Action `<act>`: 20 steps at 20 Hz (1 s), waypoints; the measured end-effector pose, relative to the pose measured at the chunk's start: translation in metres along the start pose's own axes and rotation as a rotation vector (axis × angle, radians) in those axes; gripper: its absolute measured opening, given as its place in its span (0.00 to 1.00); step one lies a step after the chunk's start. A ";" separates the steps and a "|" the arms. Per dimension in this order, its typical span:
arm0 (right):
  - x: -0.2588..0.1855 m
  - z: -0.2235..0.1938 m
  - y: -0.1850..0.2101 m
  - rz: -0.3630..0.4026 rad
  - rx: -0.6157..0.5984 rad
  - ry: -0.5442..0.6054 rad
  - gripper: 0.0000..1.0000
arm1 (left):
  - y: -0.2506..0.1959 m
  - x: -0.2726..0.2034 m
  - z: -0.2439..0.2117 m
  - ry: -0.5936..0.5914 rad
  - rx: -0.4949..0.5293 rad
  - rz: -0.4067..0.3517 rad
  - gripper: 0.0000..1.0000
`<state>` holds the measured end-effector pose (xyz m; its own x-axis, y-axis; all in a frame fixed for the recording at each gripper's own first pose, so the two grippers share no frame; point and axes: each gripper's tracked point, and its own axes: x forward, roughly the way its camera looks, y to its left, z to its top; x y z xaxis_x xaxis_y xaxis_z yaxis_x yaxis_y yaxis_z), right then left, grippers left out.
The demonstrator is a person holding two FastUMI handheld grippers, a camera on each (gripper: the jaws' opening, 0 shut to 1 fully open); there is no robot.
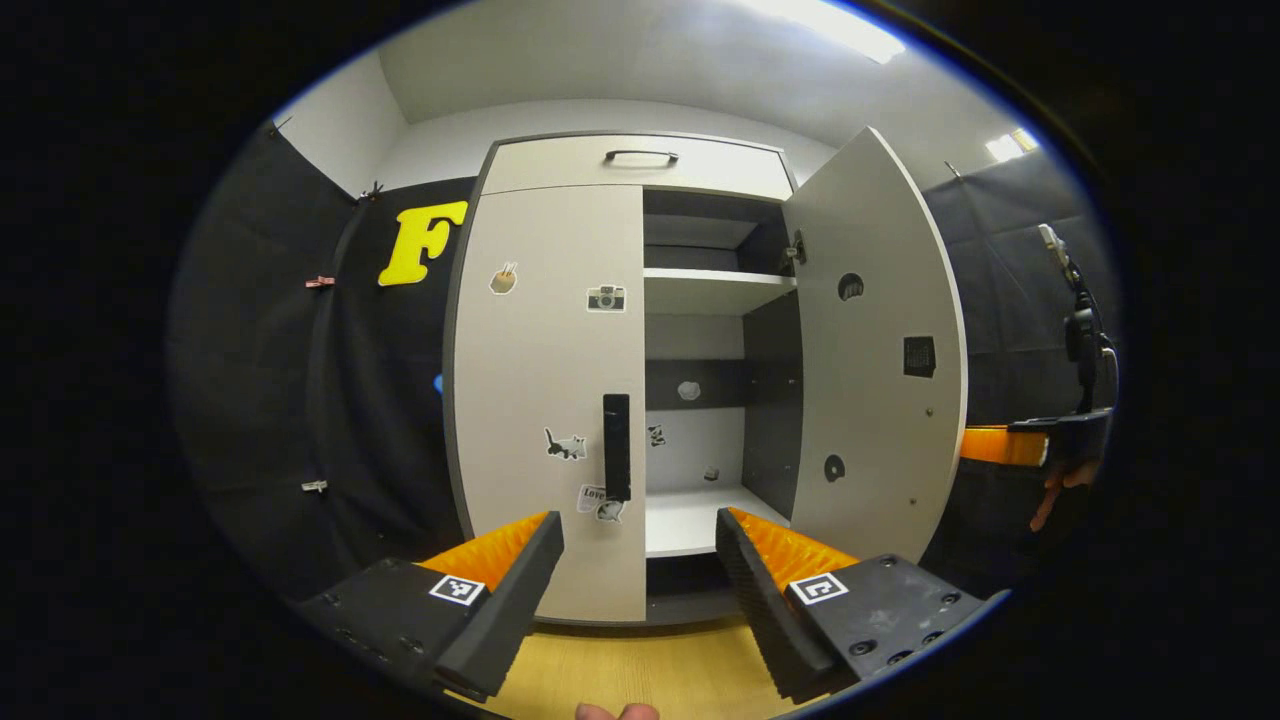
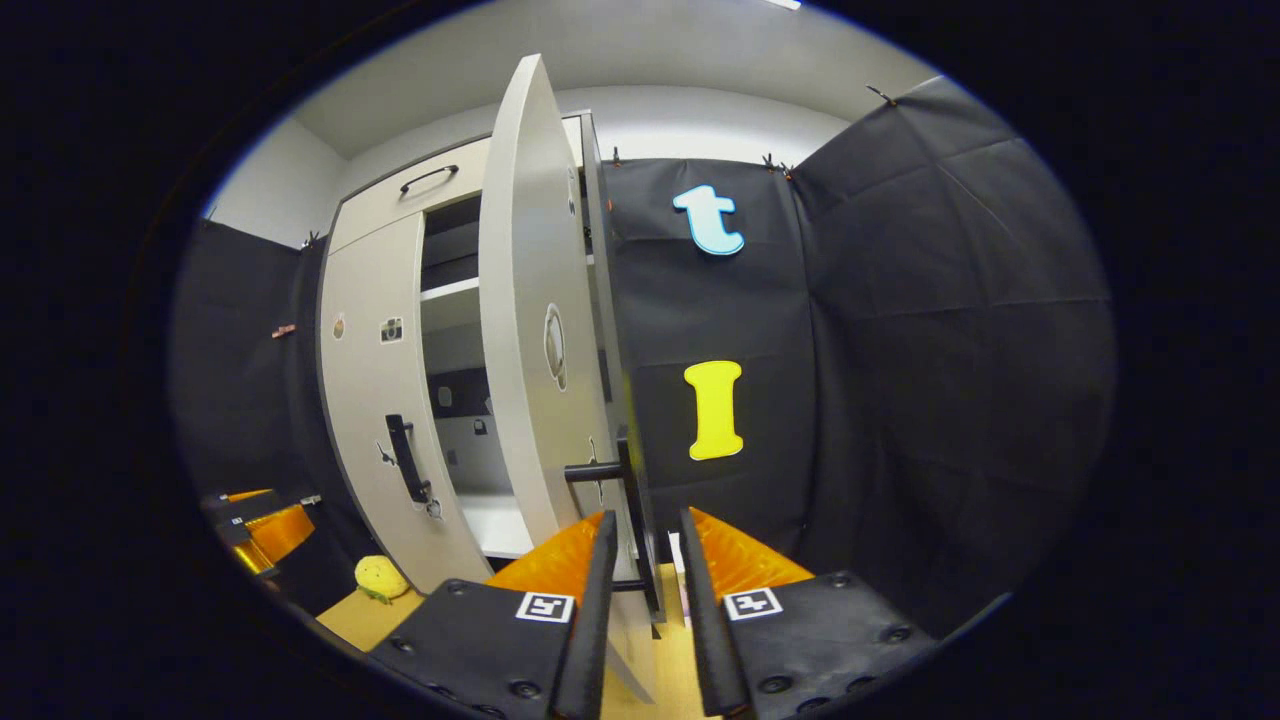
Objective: Open the right door of the double-door shoe cabinet with the right hand, and open the left door with the left hand.
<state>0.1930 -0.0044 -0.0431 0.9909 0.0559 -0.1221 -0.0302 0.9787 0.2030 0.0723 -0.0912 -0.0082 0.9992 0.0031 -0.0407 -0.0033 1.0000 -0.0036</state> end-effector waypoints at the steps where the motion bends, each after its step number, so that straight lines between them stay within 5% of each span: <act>1: -0.007 0.001 -0.003 -0.002 0.010 0.007 0.39 | 0.001 0.007 0.002 -0.004 0.002 0.000 0.95; 2: -0.011 0.000 -0.006 -0.009 0.008 0.013 0.70 | 0.002 0.013 0.003 -0.003 0.009 0.001 0.92; 4: -0.016 0.000 -0.012 -0.028 -0.011 0.011 0.73 | 0.004 0.027 0.005 -0.010 0.029 0.004 0.95; 5: -0.021 0.001 -0.016 -0.038 -0.020 0.006 0.85 | 0.005 0.035 0.007 -0.018 0.036 0.007 0.95; 11: -0.050 0.004 -0.024 -0.082 -0.090 0.000 0.89 | 0.010 0.089 0.004 -0.026 0.025 0.003 0.95; 15: -0.063 0.017 -0.019 -0.078 -0.132 -0.055 1.00 | 0.016 0.132 -0.004 -0.001 0.002 0.014 0.95; 20: -0.069 0.018 -0.019 -0.070 -0.075 -0.050 0.97 | 0.025 0.178 -0.011 0.011 0.039 0.041 0.95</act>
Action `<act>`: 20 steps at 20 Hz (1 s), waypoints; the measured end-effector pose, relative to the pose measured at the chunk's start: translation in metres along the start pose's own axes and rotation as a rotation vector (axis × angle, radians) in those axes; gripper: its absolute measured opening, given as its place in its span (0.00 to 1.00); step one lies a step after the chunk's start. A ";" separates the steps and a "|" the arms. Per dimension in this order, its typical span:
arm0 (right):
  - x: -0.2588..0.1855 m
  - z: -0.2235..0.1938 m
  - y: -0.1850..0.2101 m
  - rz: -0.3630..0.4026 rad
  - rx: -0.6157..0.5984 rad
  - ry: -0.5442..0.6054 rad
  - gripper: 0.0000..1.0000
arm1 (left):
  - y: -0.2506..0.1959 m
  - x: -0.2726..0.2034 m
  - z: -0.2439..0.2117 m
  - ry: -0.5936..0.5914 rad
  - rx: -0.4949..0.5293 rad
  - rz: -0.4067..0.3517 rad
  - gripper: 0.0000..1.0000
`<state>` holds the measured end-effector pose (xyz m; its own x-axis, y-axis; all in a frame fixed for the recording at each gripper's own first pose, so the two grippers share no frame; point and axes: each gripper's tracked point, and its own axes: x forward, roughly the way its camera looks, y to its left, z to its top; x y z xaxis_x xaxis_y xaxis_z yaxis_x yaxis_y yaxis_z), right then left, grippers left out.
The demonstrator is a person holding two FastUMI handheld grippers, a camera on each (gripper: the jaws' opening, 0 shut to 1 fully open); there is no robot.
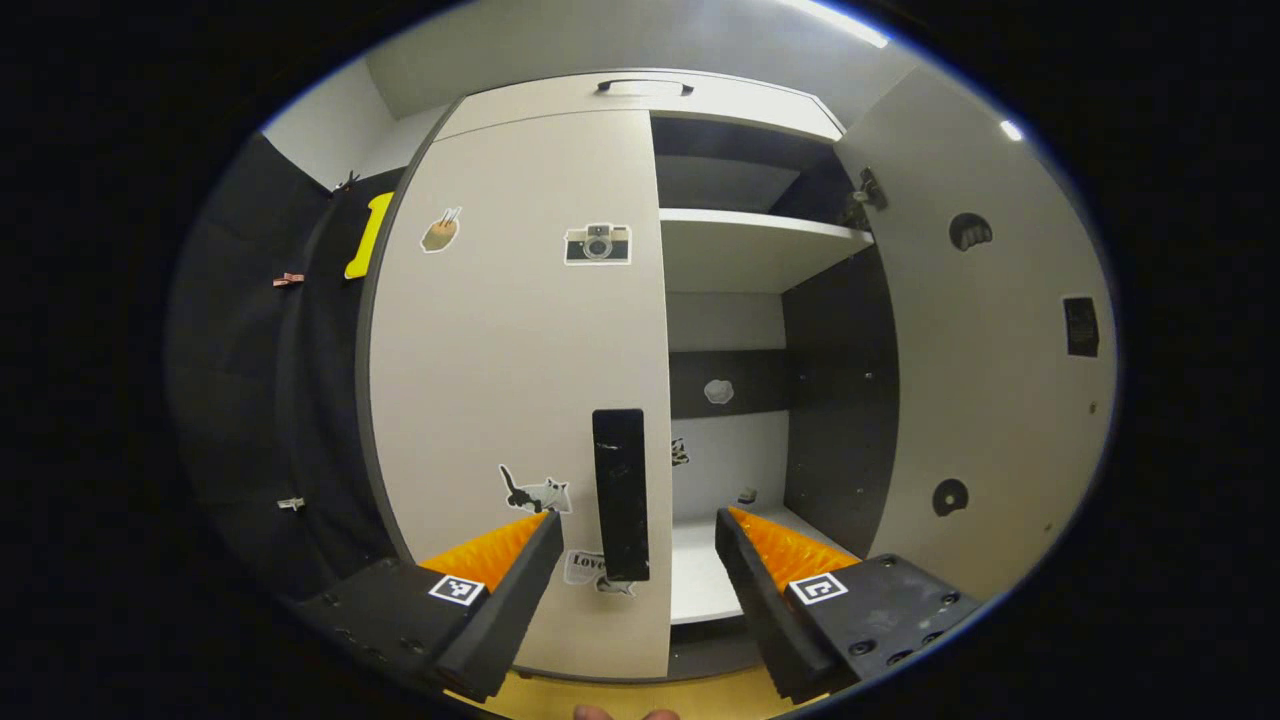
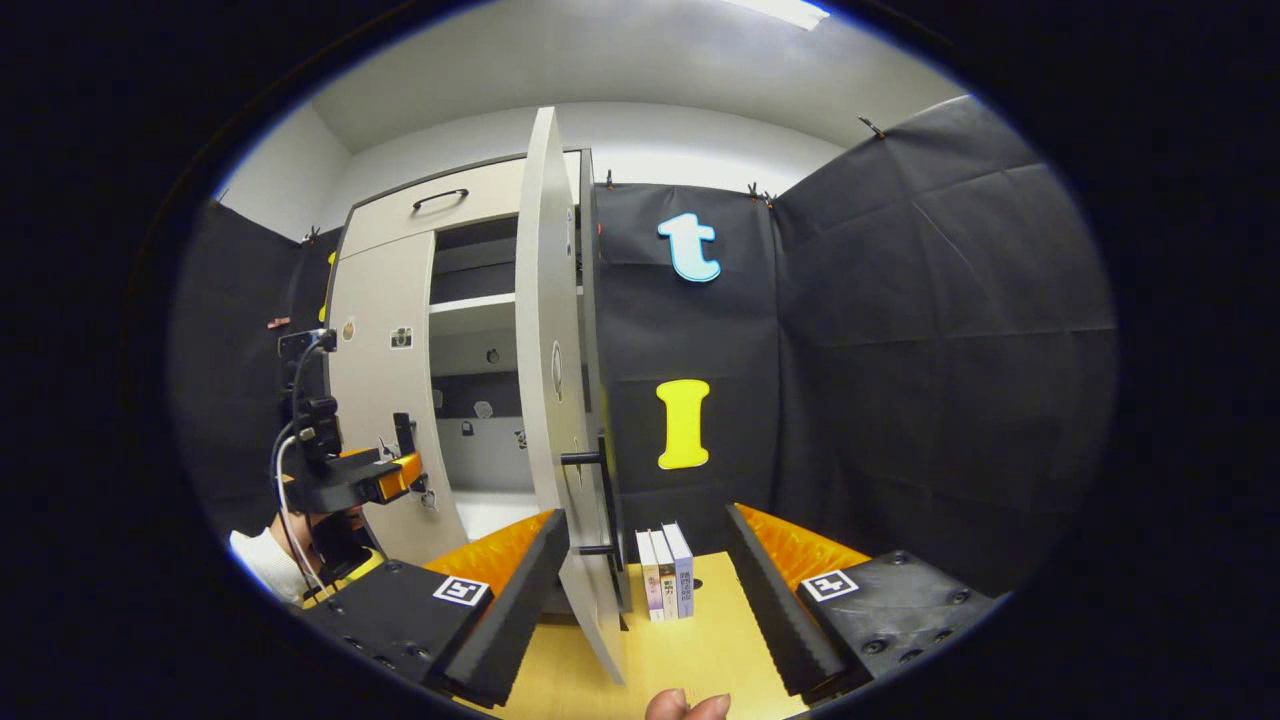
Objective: Open the right door of the double-door shoe cabinet with the right hand, and open the left door with the left hand.
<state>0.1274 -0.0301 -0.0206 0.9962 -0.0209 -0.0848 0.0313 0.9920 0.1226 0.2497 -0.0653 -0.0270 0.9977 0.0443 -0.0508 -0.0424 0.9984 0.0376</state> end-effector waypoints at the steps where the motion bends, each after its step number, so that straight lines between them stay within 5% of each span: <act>1: 0.000 0.001 -0.004 -0.005 -0.005 -0.002 0.97 | 0.001 0.008 -0.001 0.002 -0.001 0.004 0.94; 6: 0.000 0.001 -0.017 -0.012 -0.004 0.006 0.92 | 0.013 0.040 -0.010 0.027 -0.007 0.047 0.77; 13: 0.008 0.003 -0.021 -0.016 -0.004 -0.006 0.98 | 0.011 0.054 -0.013 0.040 0.006 0.059 0.37; 20: 0.001 0.007 -0.015 -0.012 -0.022 -0.018 0.98 | 0.010 0.053 -0.020 0.056 -0.086 0.061 0.31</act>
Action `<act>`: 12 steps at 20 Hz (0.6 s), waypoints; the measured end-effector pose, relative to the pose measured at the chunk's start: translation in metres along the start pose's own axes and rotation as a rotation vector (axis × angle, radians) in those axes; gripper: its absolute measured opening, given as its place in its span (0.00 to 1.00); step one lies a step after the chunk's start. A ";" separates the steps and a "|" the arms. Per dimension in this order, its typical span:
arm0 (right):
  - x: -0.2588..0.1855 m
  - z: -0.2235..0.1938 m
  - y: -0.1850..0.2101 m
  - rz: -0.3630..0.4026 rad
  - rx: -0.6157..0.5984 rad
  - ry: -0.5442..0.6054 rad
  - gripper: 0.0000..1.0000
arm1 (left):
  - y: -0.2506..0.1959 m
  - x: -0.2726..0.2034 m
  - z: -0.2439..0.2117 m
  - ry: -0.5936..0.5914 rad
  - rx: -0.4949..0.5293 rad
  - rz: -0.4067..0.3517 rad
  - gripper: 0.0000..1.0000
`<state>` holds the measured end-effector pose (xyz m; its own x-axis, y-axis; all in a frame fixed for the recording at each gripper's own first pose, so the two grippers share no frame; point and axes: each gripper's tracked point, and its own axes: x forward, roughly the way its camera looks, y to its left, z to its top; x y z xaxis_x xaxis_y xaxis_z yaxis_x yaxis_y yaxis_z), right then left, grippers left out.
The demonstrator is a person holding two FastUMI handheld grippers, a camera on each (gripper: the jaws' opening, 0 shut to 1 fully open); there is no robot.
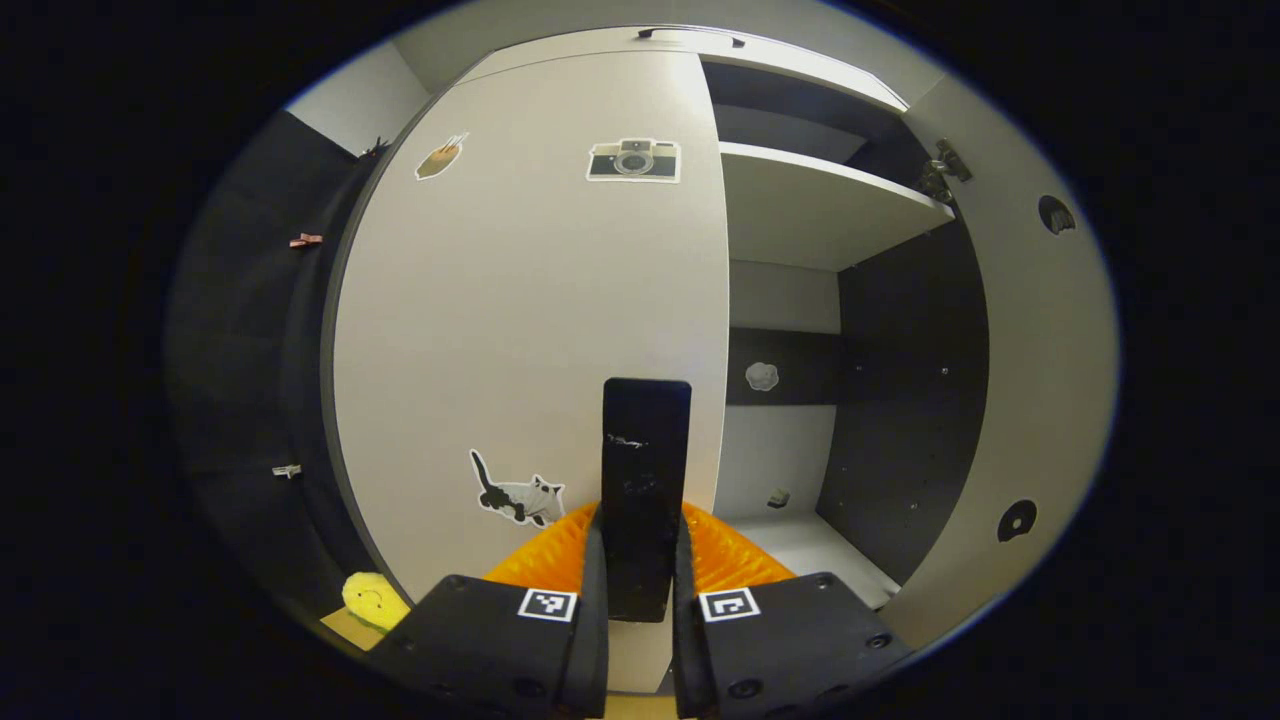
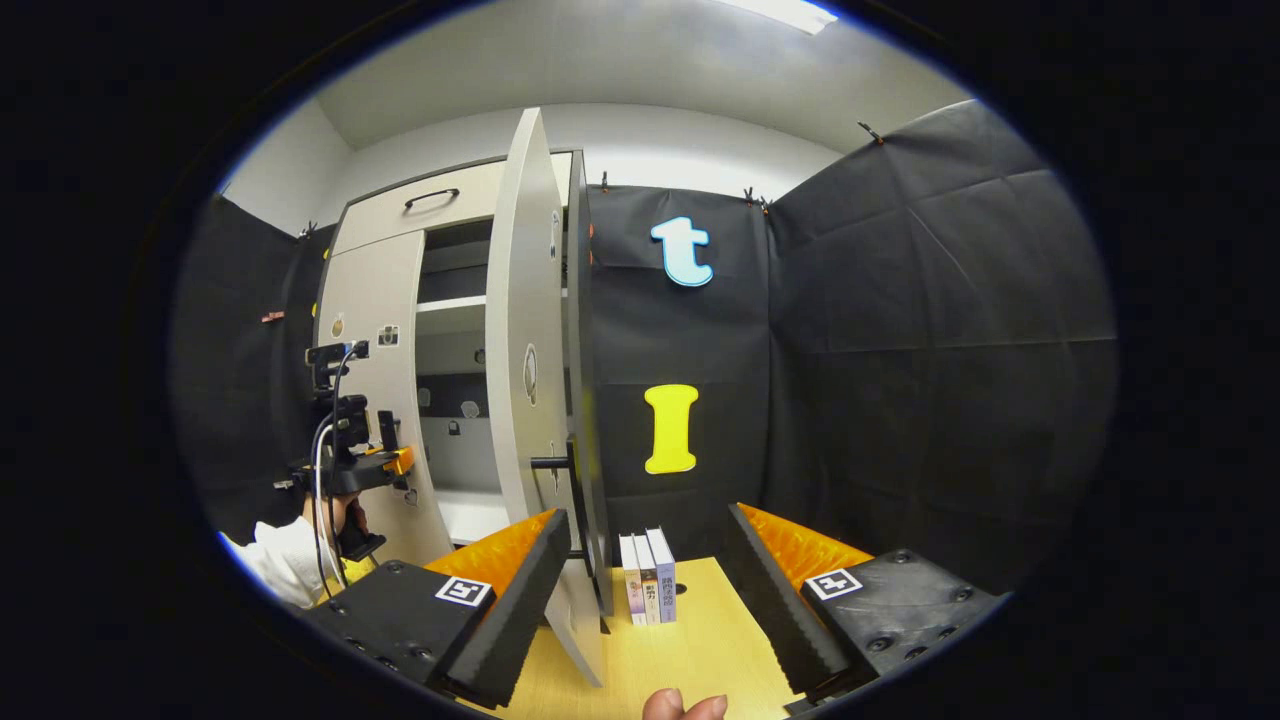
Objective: Open the right door of the double-door shoe cabinet with the right hand, and open the left door with the left hand.
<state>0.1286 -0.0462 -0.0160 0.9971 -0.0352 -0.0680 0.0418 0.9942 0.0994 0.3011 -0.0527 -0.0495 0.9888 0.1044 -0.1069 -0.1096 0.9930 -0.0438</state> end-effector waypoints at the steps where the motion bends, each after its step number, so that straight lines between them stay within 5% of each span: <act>1: -0.002 0.001 0.000 0.000 0.000 -0.003 0.98 | 0.000 -0.001 0.001 -0.006 0.004 0.004 0.25; 12: -0.022 -0.001 0.027 -0.002 0.075 0.010 0.98 | 0.032 -0.090 -0.001 0.017 -0.002 -0.096 0.17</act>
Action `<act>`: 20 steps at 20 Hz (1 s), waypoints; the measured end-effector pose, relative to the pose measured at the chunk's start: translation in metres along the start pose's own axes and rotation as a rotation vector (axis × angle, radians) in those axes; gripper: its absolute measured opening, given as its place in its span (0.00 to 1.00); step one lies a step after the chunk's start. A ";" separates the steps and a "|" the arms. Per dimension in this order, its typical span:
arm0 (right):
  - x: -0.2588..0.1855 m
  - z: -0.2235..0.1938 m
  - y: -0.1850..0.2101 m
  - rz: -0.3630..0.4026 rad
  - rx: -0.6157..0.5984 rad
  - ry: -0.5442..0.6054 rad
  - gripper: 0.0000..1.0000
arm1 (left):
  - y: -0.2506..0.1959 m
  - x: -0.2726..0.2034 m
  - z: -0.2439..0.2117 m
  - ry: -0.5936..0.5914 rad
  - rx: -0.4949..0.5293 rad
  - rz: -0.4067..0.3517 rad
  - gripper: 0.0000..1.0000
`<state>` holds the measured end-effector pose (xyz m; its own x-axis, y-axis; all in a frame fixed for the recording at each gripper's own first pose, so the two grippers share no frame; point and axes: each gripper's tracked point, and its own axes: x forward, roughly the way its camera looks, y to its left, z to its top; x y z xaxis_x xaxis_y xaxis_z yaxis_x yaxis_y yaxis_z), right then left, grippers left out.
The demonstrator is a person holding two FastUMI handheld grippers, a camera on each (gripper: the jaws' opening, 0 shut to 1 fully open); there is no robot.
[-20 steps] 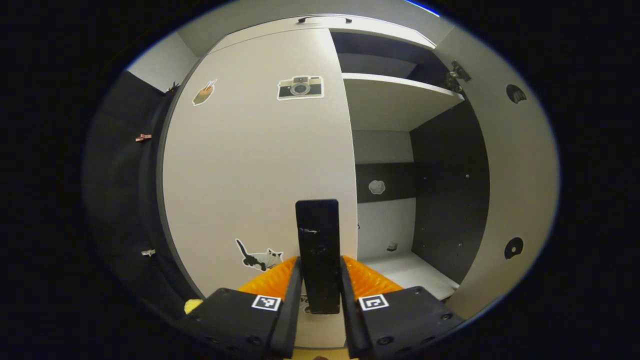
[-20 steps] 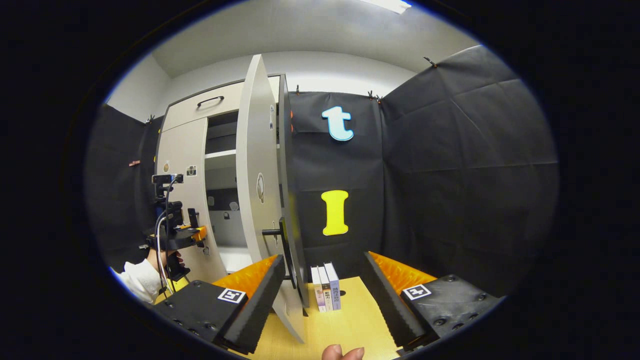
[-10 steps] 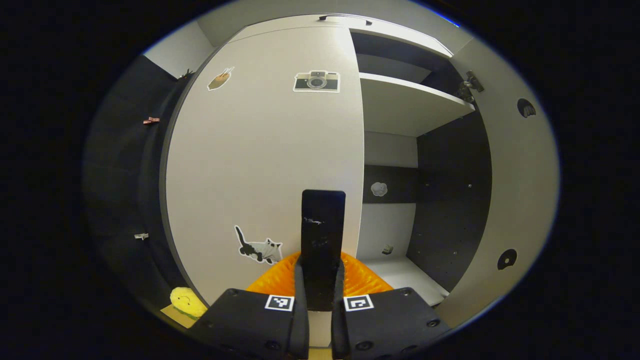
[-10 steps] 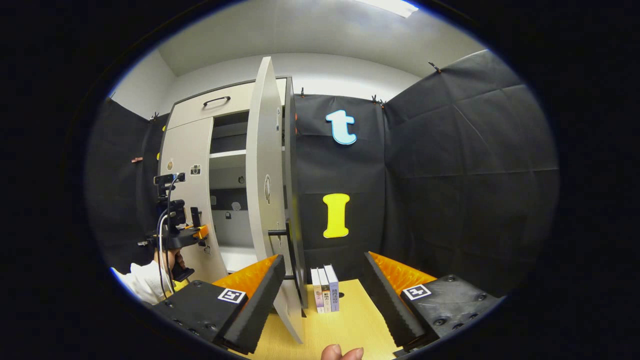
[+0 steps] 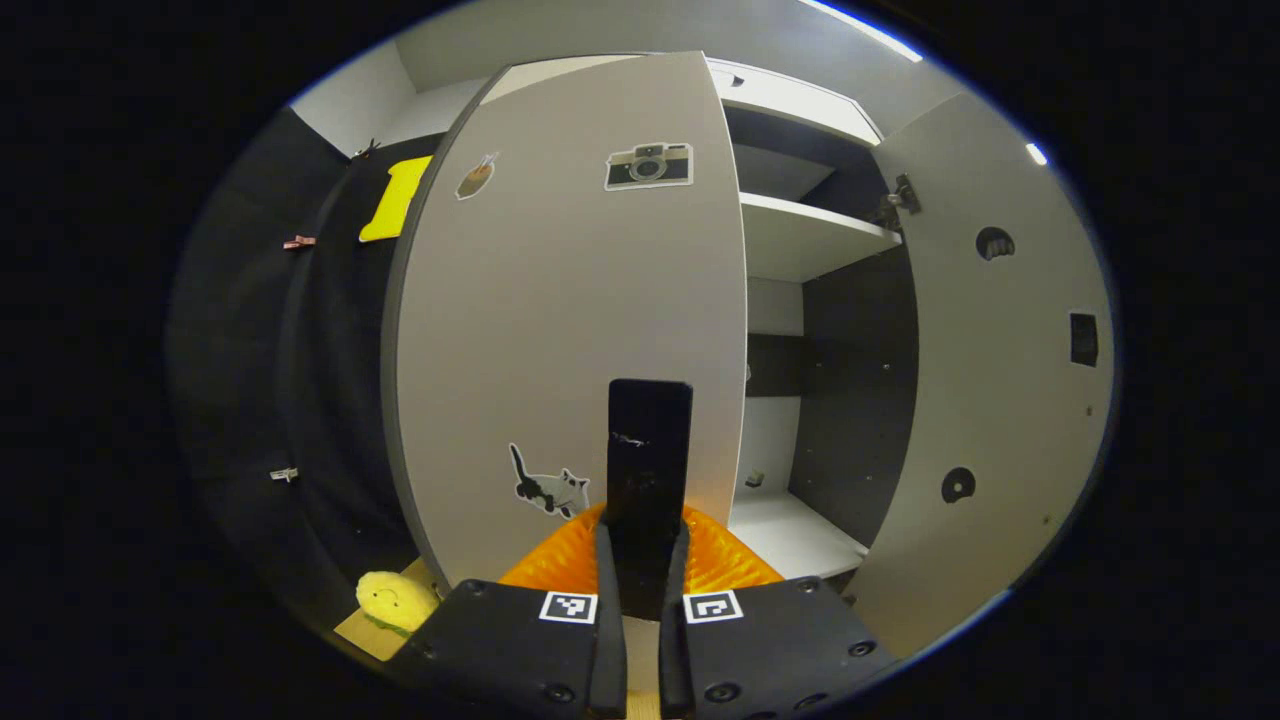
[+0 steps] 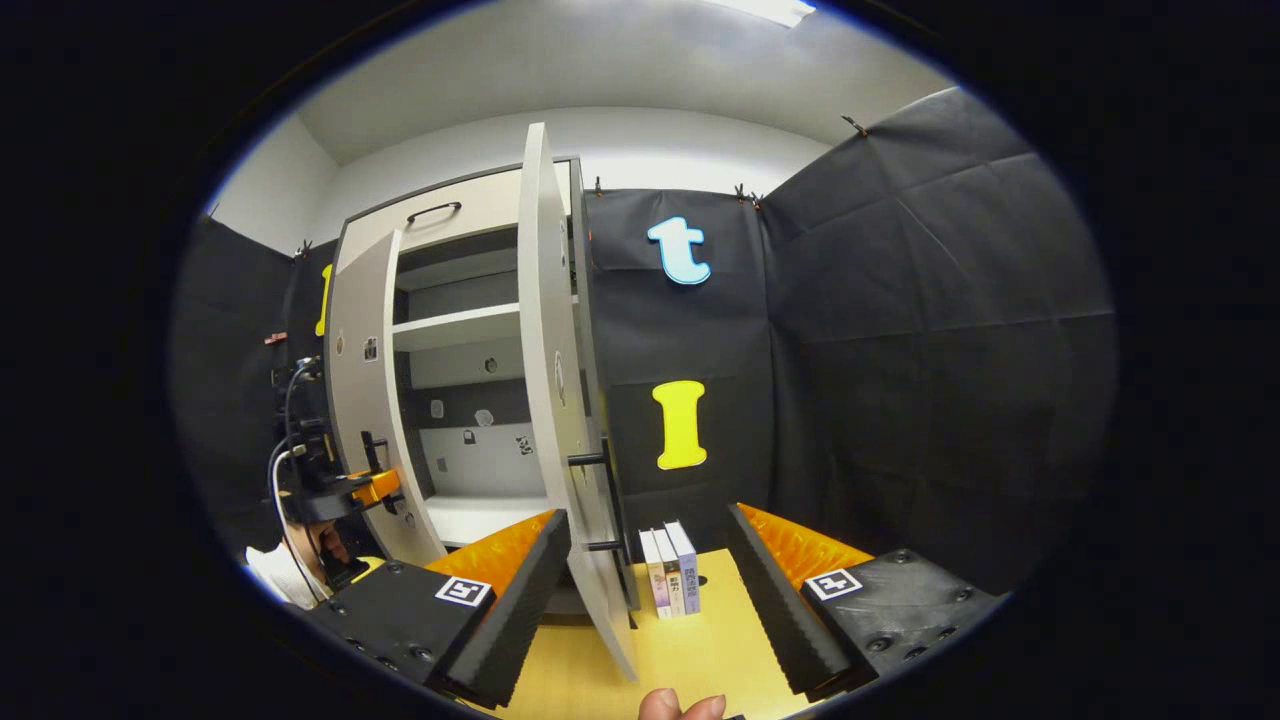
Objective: Open the right door of the double-door shoe cabinet with the right hand, and open the left door with the left hand.
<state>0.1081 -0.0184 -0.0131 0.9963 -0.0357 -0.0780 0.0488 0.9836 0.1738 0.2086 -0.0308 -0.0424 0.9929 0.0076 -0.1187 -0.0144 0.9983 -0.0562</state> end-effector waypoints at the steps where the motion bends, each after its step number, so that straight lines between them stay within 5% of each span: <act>1: -0.002 0.001 0.005 0.004 0.008 -0.004 0.98 | 0.004 -0.008 -0.001 0.006 -0.008 -0.011 0.17; 20: -0.015 -0.001 0.100 0.061 -0.041 -0.027 0.98 | 0.085 -0.095 0.000 0.034 -0.022 -0.127 0.17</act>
<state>0.0978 0.0806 0.0049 0.9989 0.0208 -0.0415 -0.0149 0.9905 0.1368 0.1131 0.0531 -0.0361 0.9824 -0.1206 -0.1429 0.1078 0.9897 -0.0944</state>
